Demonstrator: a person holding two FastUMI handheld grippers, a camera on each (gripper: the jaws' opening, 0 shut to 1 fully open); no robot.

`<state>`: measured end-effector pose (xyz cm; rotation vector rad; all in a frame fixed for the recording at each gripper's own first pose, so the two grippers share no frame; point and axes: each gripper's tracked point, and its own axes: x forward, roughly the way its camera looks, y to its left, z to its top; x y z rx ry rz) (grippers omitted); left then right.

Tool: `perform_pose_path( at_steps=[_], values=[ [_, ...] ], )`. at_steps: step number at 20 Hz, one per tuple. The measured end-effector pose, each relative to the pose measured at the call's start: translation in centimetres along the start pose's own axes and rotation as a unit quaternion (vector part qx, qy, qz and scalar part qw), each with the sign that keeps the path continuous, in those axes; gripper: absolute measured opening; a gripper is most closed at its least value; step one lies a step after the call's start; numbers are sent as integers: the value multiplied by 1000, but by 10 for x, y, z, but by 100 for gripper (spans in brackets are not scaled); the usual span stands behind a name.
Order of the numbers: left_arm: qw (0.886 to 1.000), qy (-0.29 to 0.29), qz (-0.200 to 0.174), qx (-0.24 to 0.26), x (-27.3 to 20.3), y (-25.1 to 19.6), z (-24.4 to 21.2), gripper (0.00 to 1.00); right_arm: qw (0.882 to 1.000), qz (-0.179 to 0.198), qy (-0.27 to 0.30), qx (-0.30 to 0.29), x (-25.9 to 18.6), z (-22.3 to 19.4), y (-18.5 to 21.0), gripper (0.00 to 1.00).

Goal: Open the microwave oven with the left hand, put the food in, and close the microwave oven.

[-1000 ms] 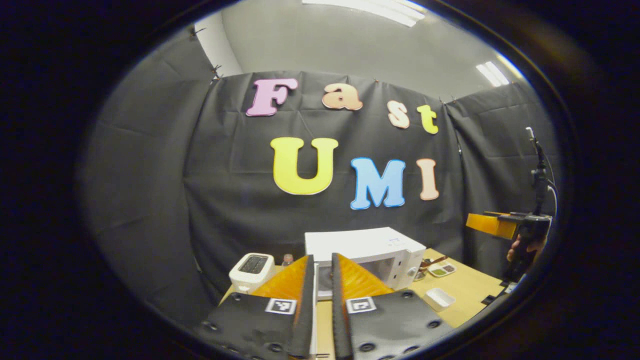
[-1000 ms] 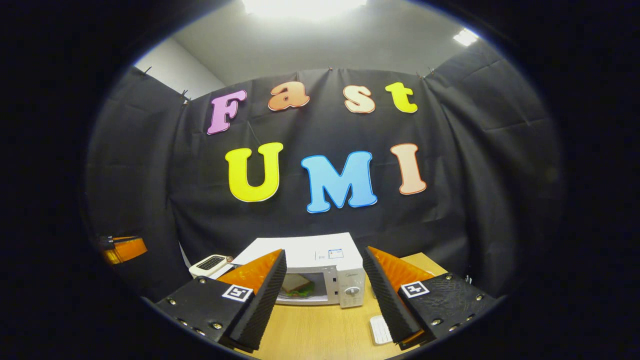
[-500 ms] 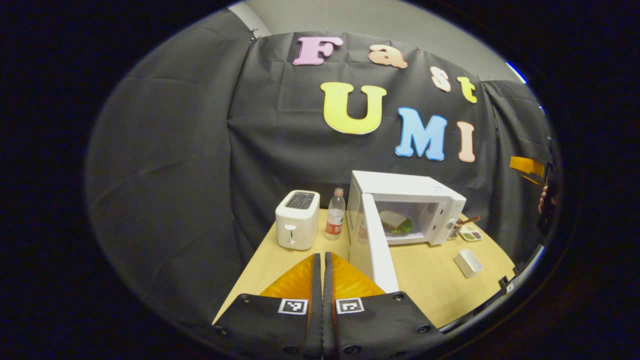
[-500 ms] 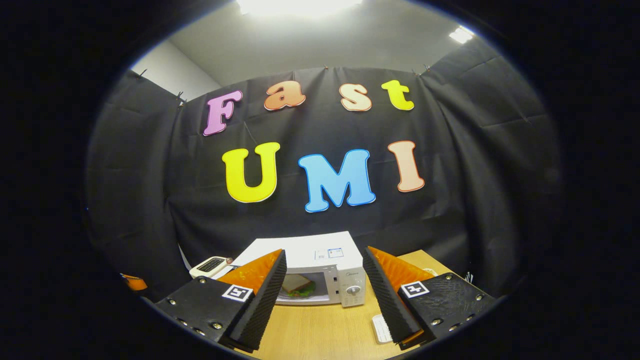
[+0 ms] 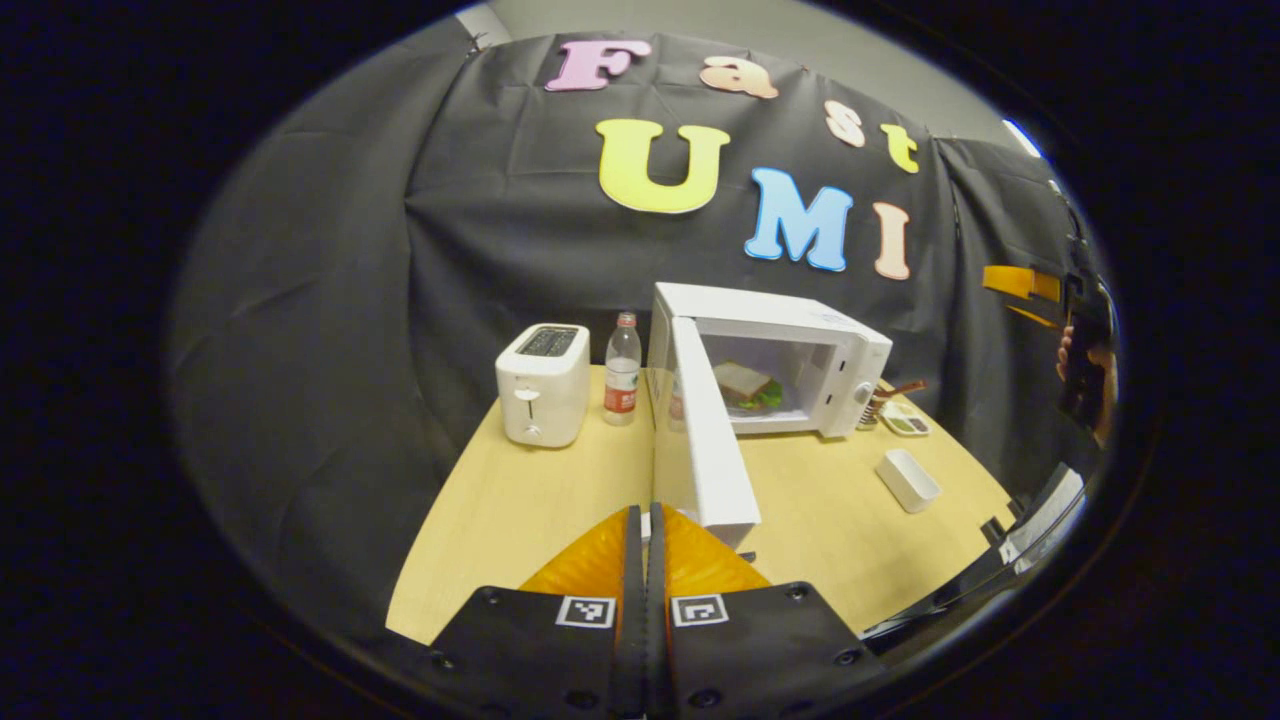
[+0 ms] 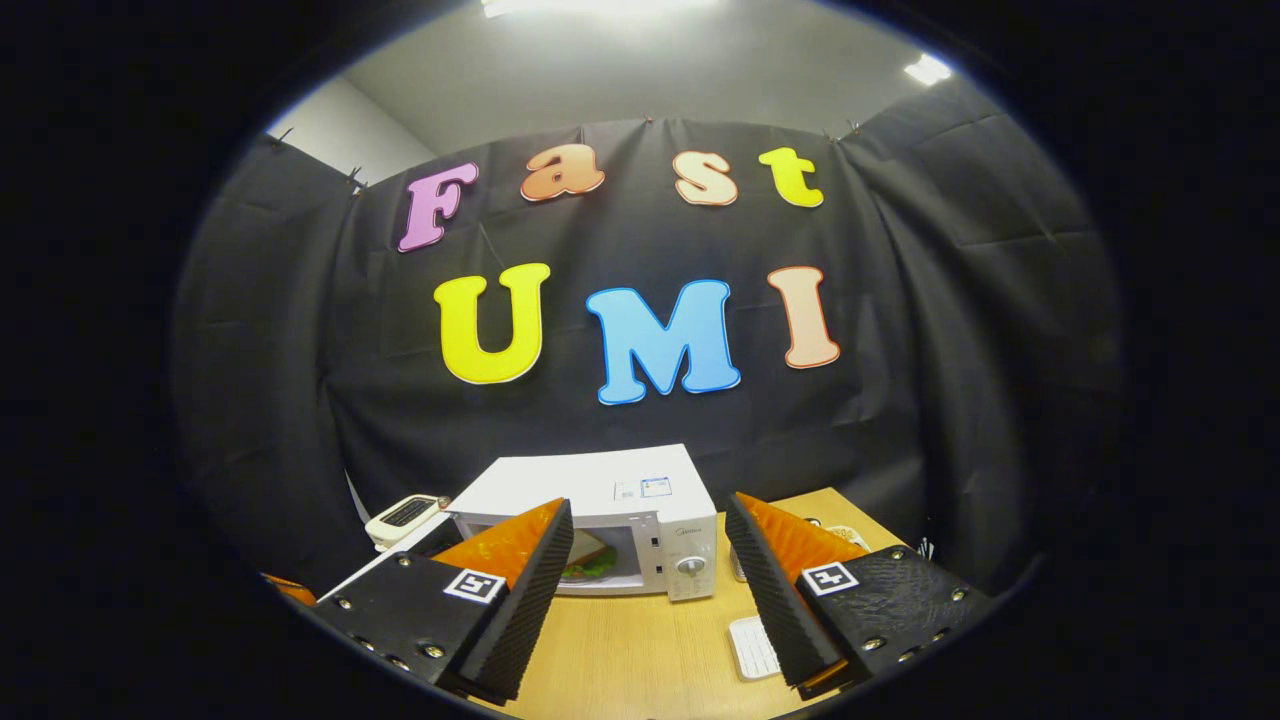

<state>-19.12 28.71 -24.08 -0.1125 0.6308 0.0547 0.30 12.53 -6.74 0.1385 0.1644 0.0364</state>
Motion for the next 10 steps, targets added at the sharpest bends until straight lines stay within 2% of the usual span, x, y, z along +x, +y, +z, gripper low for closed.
perform_pose_path(
  at_steps=[7, 10],
  values=[
    [1000, 20, -14, -5, 2, -47, -6, 6, 1000, -3, 2, 8, 10, 0, -36, 92],
    [999, 31, -33, -8, 8, -83, -7, 7, 1000, 9, 11, 12, 19, 1, -47, 92]
  ],
)
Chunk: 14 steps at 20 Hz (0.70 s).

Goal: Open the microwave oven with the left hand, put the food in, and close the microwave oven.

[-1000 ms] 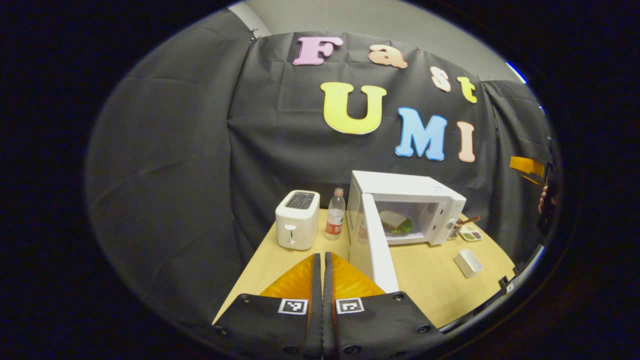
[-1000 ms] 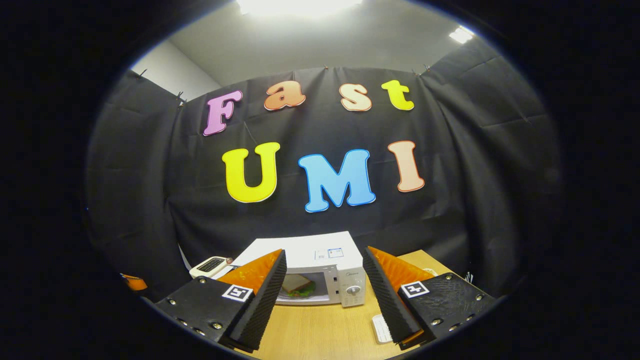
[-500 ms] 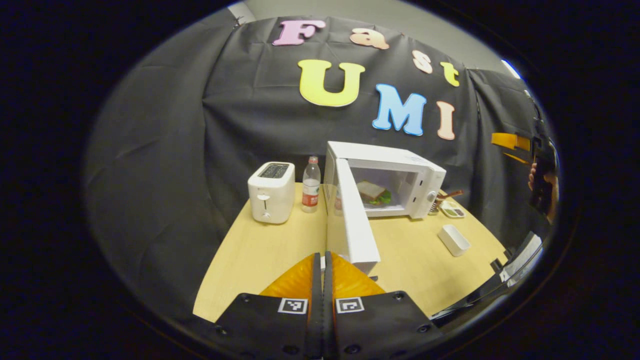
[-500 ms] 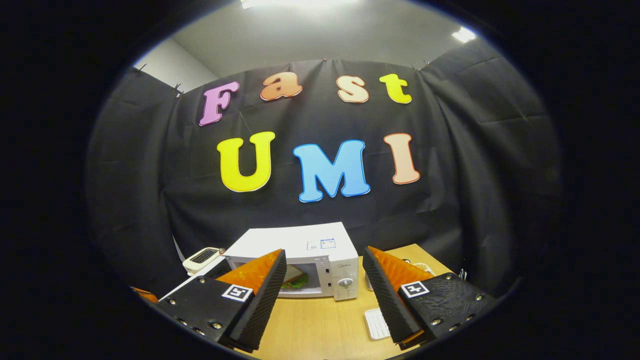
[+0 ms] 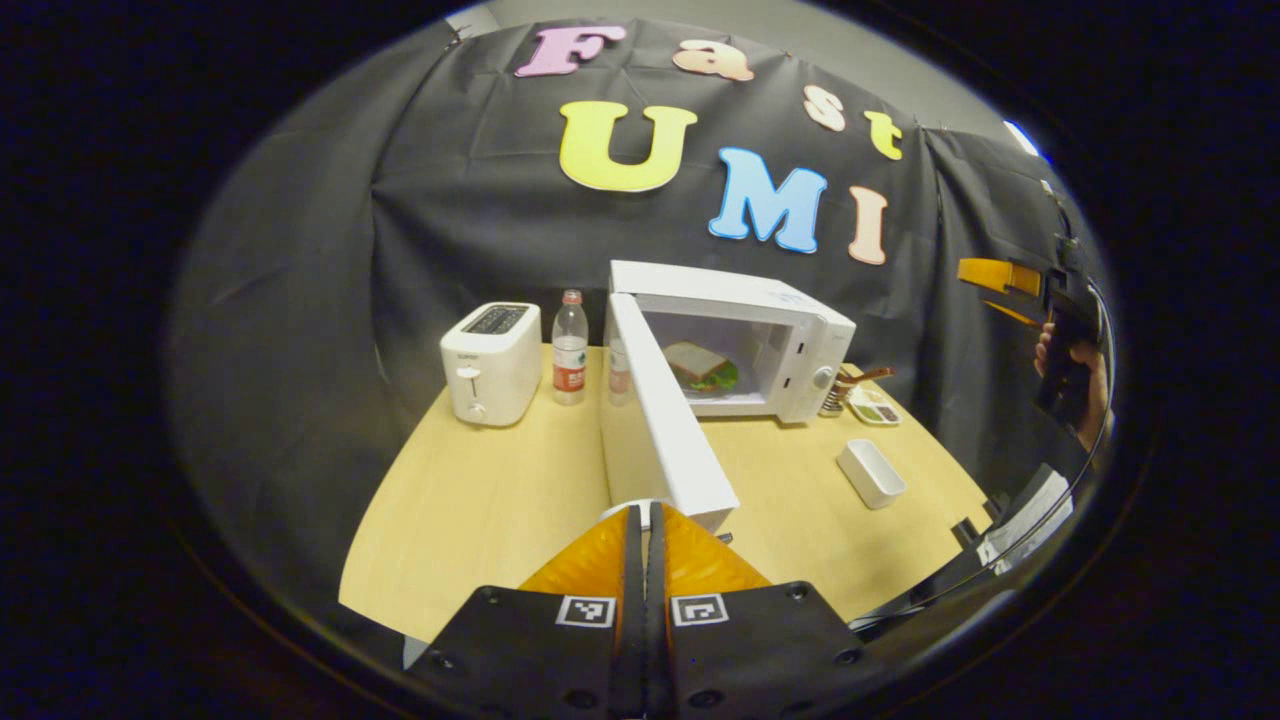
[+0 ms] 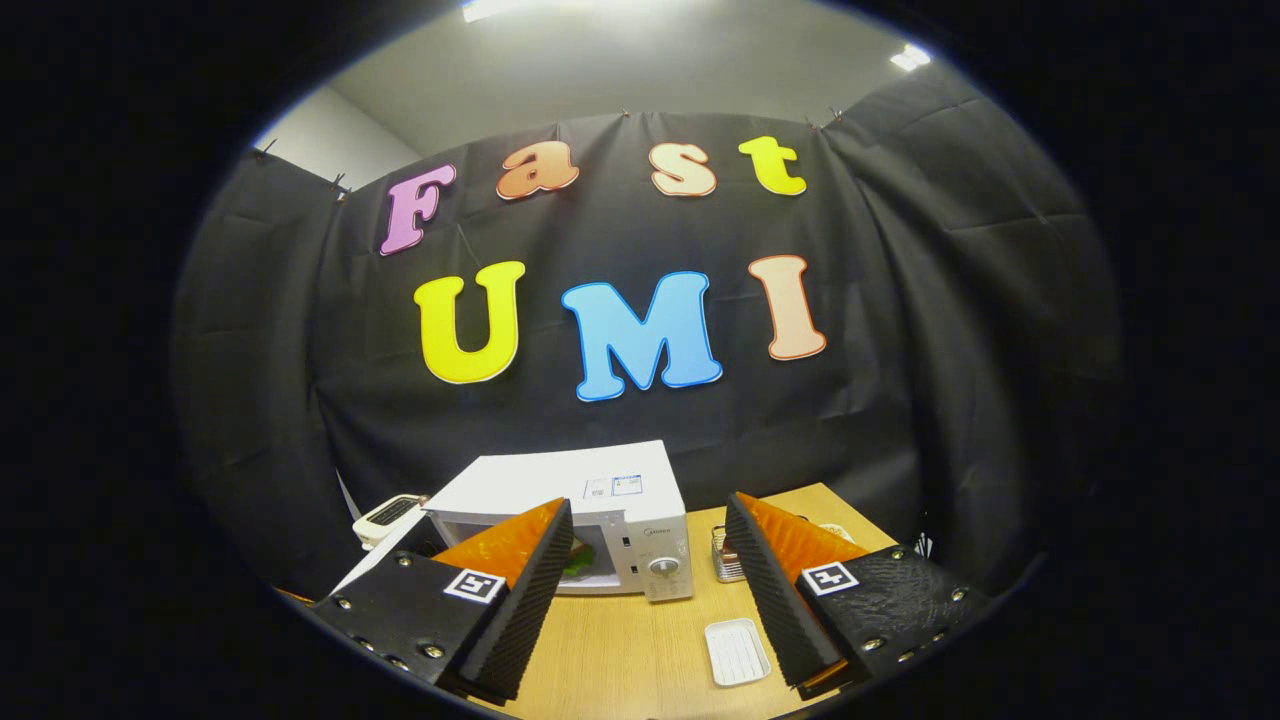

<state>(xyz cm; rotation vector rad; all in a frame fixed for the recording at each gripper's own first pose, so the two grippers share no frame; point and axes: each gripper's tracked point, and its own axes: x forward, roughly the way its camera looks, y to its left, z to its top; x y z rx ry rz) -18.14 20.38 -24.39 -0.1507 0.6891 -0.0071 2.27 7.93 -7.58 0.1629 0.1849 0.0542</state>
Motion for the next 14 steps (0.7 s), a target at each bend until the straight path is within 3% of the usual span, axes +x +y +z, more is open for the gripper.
perform_pose_path(
  at_steps=[9, 14],
  values=[
    [998, 21, -38, 34, 48, -92, 10, 7, 998, 6, -50, -46, 6, 40, -47, 91],
    [997, 28, -49, 44, 70, -126, 17, 7, 997, 8, -58, -40, 19, 48, -68, 91]
  ],
)
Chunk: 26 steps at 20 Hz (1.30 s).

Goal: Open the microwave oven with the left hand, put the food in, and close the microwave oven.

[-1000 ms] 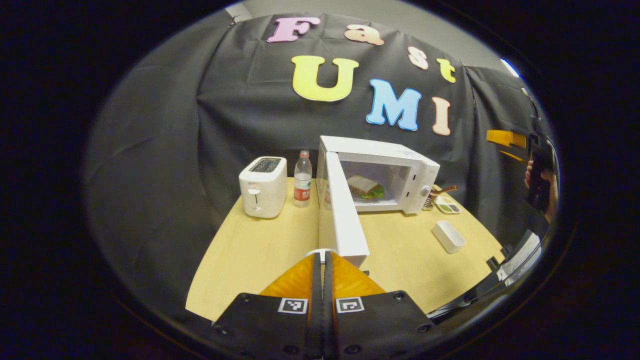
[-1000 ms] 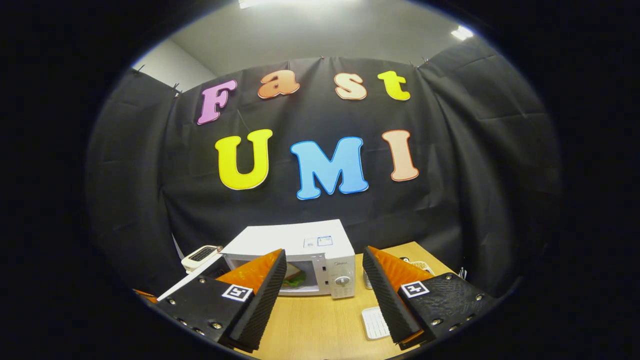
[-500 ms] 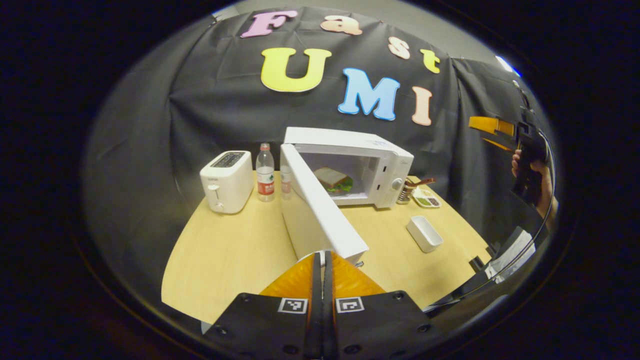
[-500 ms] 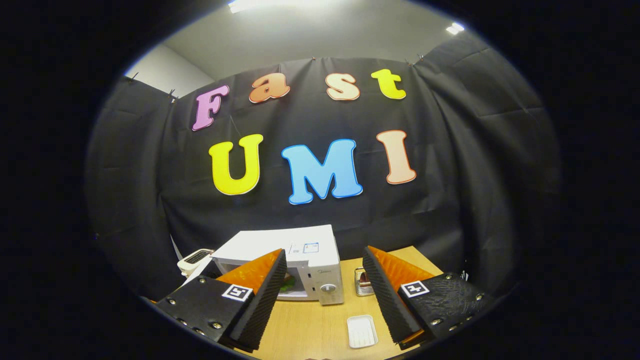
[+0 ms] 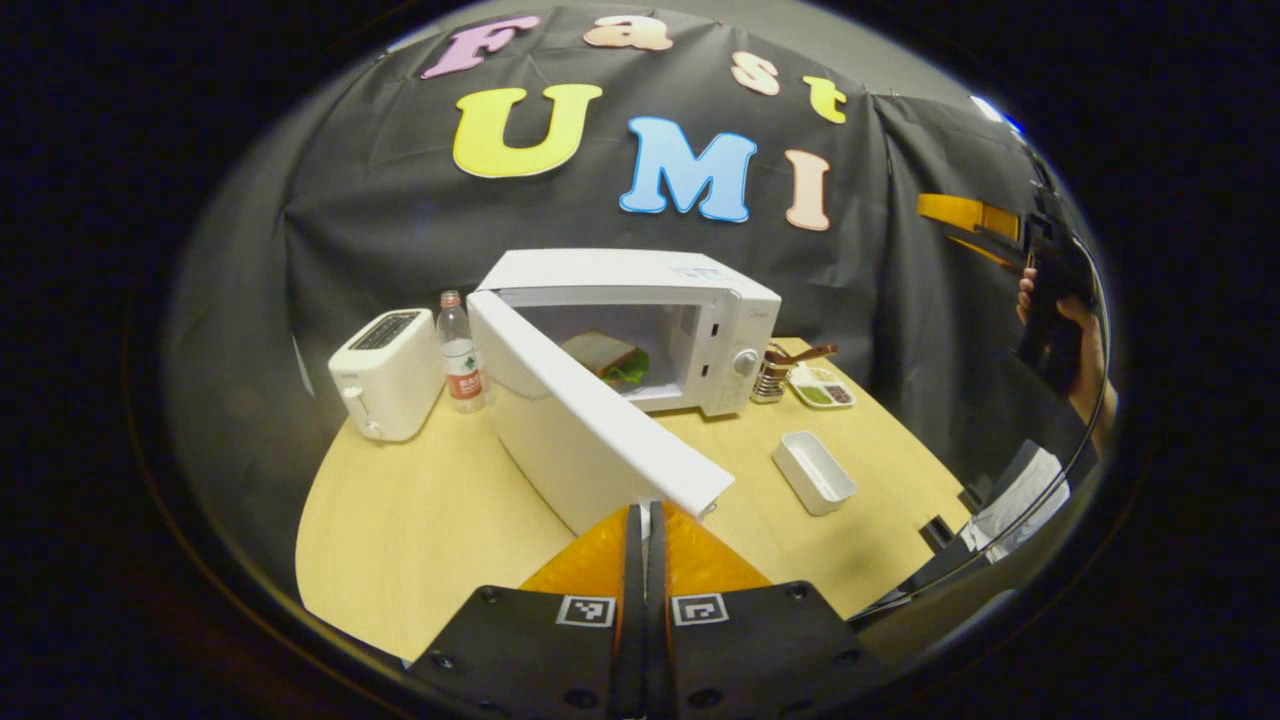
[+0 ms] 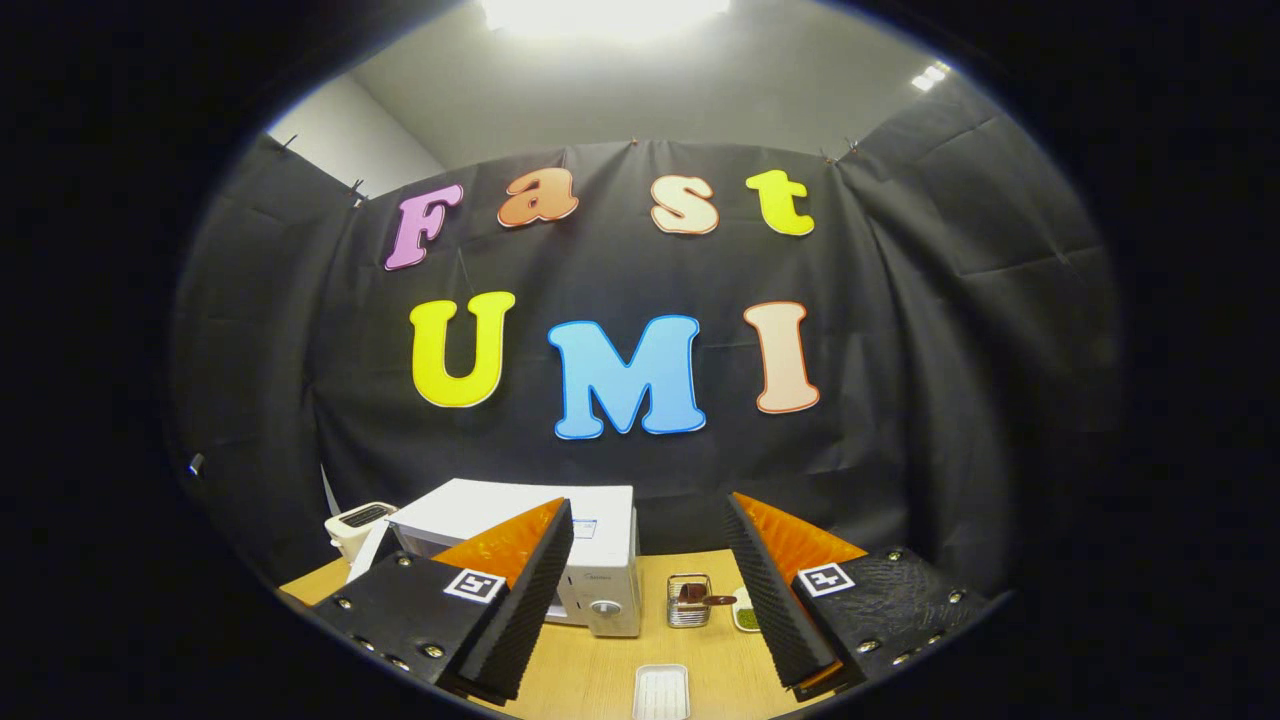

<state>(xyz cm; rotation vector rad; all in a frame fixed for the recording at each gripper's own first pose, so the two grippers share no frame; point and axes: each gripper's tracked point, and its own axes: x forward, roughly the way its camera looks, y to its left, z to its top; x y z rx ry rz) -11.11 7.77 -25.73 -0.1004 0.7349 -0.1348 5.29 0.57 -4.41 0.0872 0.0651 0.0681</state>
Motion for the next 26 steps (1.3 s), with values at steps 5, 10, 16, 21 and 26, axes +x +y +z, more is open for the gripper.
perform_pose_path(
  at_steps=[5, 10, 16, 21, 26],
  values=[
    [1000, 2, -15, -2, 29, -27, 13, 7, 1000, -2, -9, 13, 12, 9, -20, 91],
    [999, 4, -35, 7, 63, -56, 30, 6, 1000, -5, -23, 10, 18, 19, -38, 91],
    [997, 1, -43, 66, 100, -81, 49, 7, 1000, -17, -17, 17, 19, 14, -60, 91],
    [996, -10, -60, 66, 131, -100, 67, 7, 999, -27, -2, 24, 21, 3, -74, 91],
    [997, -19, -63, 41, 157, -99, 84, 7, 999, -40, 3, 29, 22, -2, -89, 91]
  ],
)
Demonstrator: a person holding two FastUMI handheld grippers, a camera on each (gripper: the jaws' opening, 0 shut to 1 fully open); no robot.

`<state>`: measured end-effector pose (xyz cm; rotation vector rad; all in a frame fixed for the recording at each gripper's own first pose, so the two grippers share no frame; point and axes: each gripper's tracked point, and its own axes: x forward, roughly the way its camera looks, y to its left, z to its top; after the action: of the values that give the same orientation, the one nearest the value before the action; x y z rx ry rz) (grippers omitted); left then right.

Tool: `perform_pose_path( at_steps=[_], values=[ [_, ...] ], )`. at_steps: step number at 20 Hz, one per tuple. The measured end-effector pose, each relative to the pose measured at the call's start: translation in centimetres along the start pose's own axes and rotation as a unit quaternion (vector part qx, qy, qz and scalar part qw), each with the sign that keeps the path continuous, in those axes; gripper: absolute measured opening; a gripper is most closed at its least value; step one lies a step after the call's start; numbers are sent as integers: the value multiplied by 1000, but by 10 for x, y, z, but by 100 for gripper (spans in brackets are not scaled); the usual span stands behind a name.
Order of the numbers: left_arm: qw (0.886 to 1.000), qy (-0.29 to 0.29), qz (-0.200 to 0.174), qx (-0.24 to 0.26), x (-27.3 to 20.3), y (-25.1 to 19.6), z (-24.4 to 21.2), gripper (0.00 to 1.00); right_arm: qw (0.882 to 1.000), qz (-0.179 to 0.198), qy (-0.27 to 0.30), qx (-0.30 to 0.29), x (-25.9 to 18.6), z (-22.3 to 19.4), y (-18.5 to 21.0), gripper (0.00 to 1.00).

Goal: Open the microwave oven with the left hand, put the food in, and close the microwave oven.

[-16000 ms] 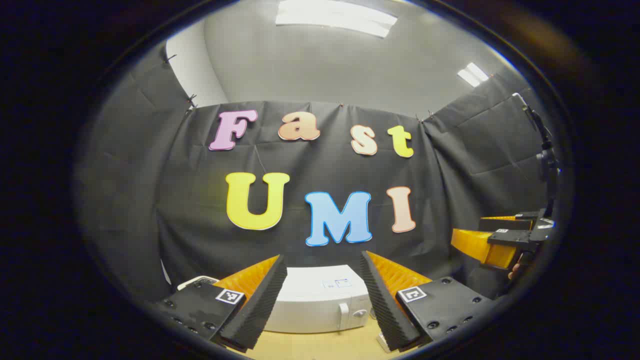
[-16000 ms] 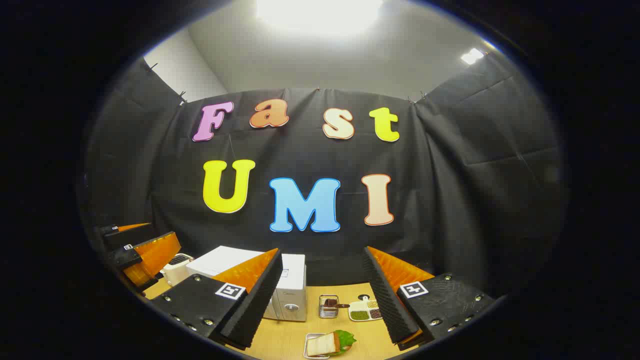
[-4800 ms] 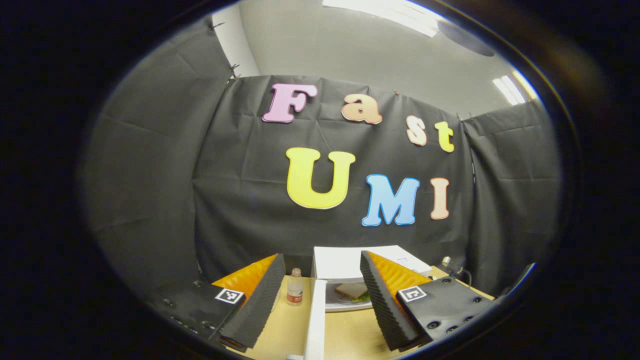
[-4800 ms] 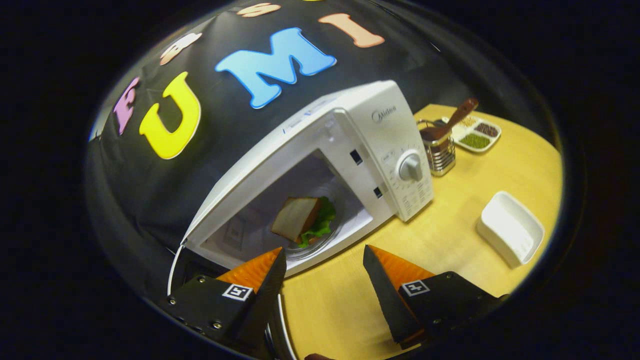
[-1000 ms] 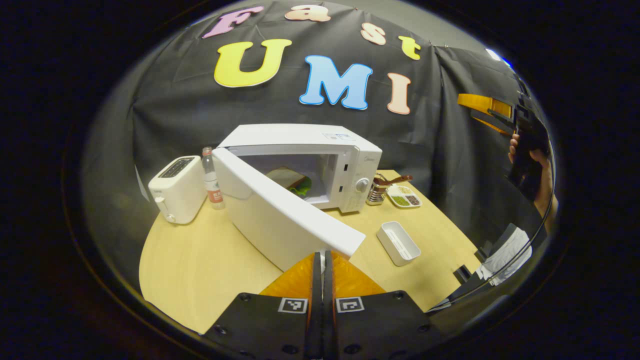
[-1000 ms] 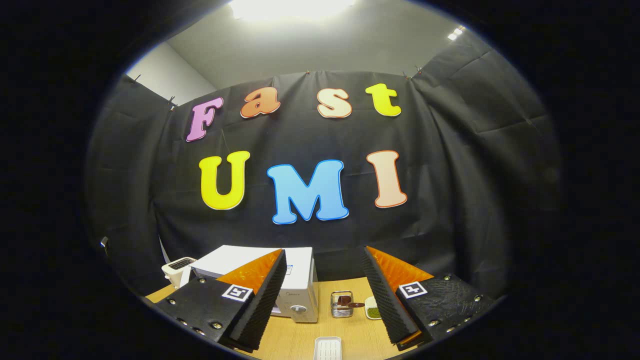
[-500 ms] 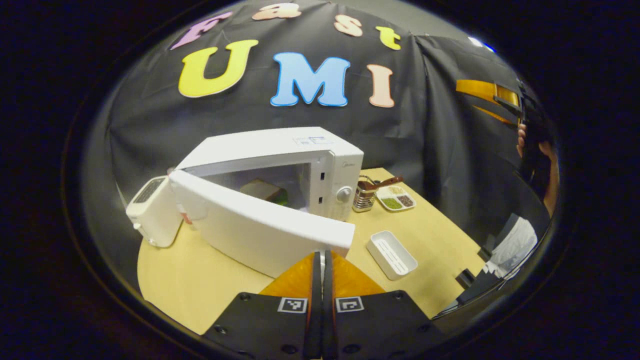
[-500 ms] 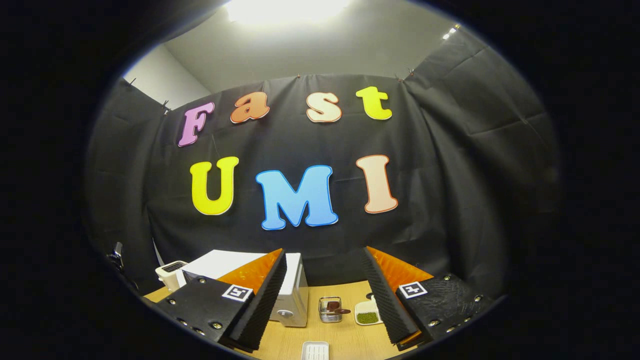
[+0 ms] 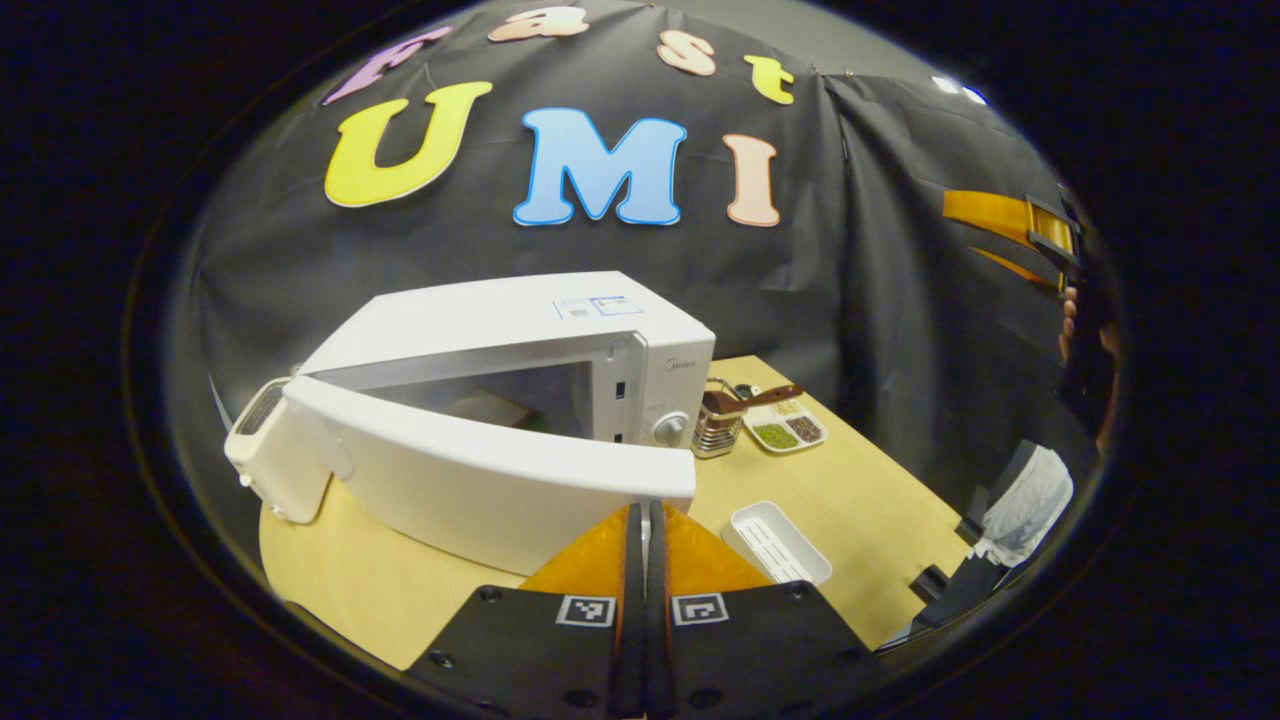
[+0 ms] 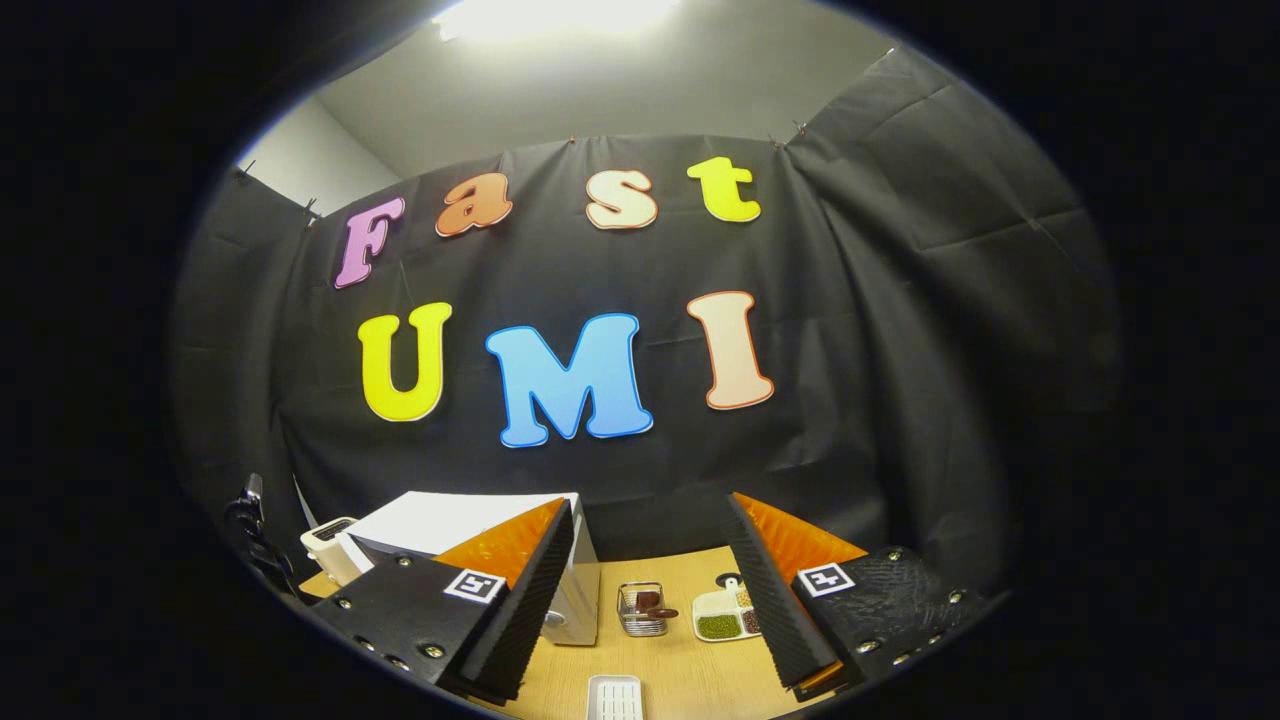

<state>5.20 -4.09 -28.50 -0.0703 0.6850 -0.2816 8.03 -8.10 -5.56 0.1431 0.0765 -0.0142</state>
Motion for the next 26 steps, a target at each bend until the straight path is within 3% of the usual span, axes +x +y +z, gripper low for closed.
perform_pose_path(
  at_steps=[9, 26],
  values=[
    [999, -13, 7, -36, 39, 4, 23, 6, 1000, -14, 5, 0, 8, -7, -21, 91],
    [995, -33, 45, -82, 112, 22, 63, 6, 999, -4, 36, 14, 39, -30, -39, 91]
  ],
)
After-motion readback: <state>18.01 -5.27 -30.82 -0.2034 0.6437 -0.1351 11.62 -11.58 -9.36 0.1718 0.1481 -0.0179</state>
